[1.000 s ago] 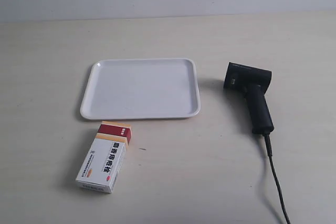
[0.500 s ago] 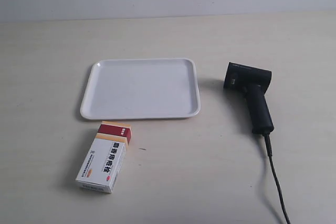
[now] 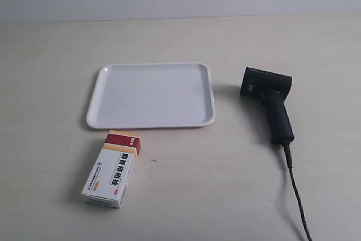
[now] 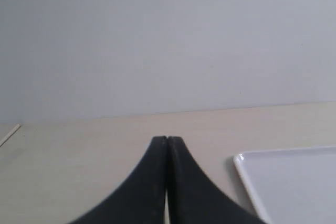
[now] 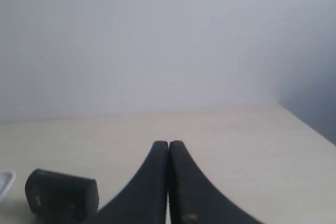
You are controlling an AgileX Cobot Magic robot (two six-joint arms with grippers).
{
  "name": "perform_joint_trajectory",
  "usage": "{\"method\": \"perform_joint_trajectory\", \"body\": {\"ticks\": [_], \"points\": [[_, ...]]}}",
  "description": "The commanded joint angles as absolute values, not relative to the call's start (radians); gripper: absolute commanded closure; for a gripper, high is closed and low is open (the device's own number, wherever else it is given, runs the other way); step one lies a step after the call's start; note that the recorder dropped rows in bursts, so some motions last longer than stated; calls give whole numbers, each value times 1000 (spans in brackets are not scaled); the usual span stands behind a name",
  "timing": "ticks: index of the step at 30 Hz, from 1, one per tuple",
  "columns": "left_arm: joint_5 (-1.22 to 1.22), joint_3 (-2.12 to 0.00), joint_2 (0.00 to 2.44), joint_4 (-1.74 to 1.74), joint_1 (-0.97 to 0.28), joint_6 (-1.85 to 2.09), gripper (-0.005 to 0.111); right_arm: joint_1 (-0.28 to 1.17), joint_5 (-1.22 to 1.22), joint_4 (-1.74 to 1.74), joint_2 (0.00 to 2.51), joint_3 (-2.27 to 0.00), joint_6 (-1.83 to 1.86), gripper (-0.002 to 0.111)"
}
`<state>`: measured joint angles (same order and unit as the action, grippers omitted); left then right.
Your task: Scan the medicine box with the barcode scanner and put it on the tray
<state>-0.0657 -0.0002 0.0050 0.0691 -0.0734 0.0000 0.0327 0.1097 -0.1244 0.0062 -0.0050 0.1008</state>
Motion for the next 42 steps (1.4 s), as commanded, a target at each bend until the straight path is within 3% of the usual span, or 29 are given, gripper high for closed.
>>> {"method": "perform_joint_trajectory", "body": {"ticks": [1, 7, 12, 24, 33, 42], "points": [[-28, 0, 0, 72, -80, 0, 107, 30, 22, -123, 0, 0, 104, 108], [-16, 0, 0, 72, -80, -6, 107, 30, -192, -123, 0, 0, 104, 108], [157, 0, 0, 72, -80, -139, 107, 30, -415, -131, 0, 0, 7, 108], [34, -256, 101, 70, -80, -144, 107, 39, -271, -119, 33, -229, -26, 108], [-18, -465, 431, 70, -80, -150, 107, 117, -155, -109, 169, -369, 21, 108], [-53, -503, 855, 70, -135, -302, 107, 199, -97, -131, 361, -371, -11, 108]]}}
